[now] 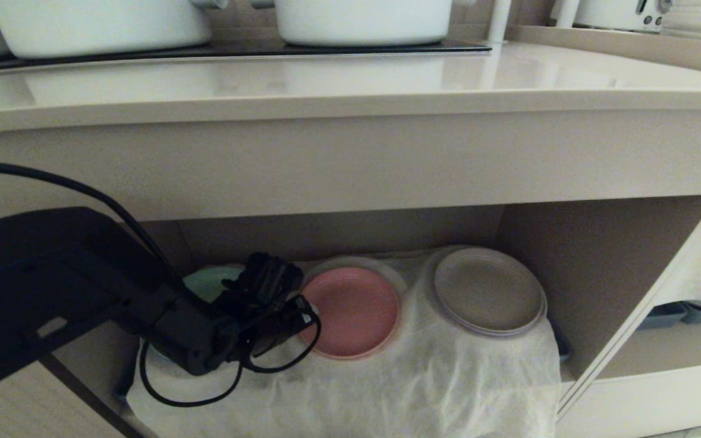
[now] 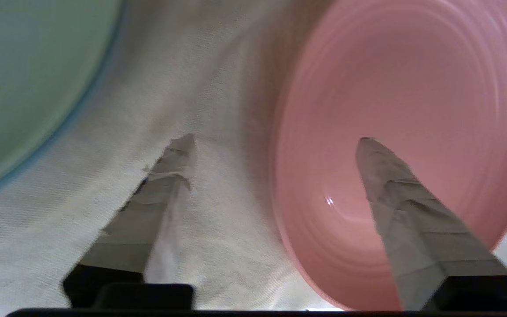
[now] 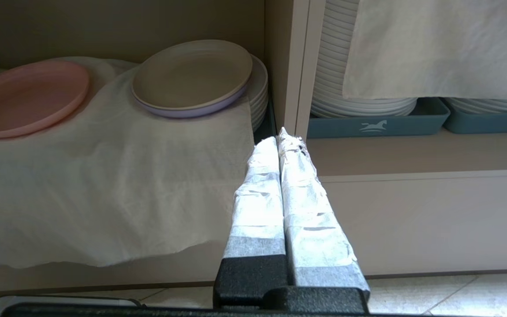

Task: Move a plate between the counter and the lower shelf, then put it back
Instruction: Put the plate in the cupboard

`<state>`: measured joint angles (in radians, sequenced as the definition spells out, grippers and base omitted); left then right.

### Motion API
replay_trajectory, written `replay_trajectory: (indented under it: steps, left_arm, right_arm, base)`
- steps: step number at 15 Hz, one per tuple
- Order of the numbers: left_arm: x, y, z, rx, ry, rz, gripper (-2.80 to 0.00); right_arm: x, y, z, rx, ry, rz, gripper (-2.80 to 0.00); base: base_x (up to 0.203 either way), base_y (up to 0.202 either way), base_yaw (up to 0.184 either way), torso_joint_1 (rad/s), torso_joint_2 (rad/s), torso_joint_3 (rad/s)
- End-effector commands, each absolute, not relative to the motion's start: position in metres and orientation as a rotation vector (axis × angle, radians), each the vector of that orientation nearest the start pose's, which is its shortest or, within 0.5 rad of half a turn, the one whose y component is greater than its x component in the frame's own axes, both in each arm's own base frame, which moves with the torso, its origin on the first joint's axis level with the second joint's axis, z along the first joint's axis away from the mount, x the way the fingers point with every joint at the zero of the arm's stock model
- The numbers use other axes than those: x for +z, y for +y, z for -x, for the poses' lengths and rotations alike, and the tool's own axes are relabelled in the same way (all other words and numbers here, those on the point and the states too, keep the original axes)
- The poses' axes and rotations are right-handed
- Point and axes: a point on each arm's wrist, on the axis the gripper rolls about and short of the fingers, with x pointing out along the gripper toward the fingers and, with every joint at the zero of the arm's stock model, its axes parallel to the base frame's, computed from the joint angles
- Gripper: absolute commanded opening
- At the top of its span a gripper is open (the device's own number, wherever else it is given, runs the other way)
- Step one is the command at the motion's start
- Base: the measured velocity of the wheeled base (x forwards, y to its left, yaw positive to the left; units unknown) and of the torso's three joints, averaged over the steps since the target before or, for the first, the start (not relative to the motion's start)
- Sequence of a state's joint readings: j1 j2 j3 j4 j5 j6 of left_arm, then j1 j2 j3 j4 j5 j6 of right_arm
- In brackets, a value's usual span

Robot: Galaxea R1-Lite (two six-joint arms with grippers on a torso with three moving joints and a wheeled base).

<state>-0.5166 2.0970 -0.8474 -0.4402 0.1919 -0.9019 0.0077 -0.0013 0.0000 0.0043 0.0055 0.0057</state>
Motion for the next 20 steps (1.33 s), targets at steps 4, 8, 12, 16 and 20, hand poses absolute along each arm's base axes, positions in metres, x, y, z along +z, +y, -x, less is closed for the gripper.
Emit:
replay_trajectory:
  steps: [4, 8, 12, 16, 20]
  left_arm:
    - [0.051, -0.166, -0.301, 0.053, 0.814, 0.581, 0.0]
    - [0.055, -0.163, -0.295, 0.054, 0.814, 0.577, 0.0]
    - [0.053, -0.159, -0.287, 0.062, 0.829, 0.566, 0.0]
    - [0.057, -0.153, -0.273, 0.058, 0.838, 0.555, 0.0]
    - [0.064, -0.153, -0.259, 0.039, 0.835, 0.545, 0.0]
  right_arm:
    - [0.075, 0.0, 0.023, 0.011, 0.005, -0.006, -2.8]
    - [0.075, 0.0, 0.023, 0.011, 0.005, -0.006, -2.8]
    - [0.075, 0.0, 0.023, 0.011, 0.005, -0.006, -2.8]
    - [0.075, 0.0, 0.023, 0.011, 0.005, -0.006, -2.8]
    - [0.075, 0.0, 0.023, 0.011, 0.005, -0.006, -2.8]
  base:
    - [0.0, 0.0, 0.0, 0.0, 0.0, 0.0]
    - [0.0, 0.0, 0.0, 0.0, 0.0, 0.0]
    - [0.0, 0.0, 0.0, 0.0, 0.0, 0.0]
    - [0.0, 0.0, 0.0, 0.0, 0.0, 0.0]
    - [0.0, 0.0, 0.0, 0.0, 0.0, 0.0]
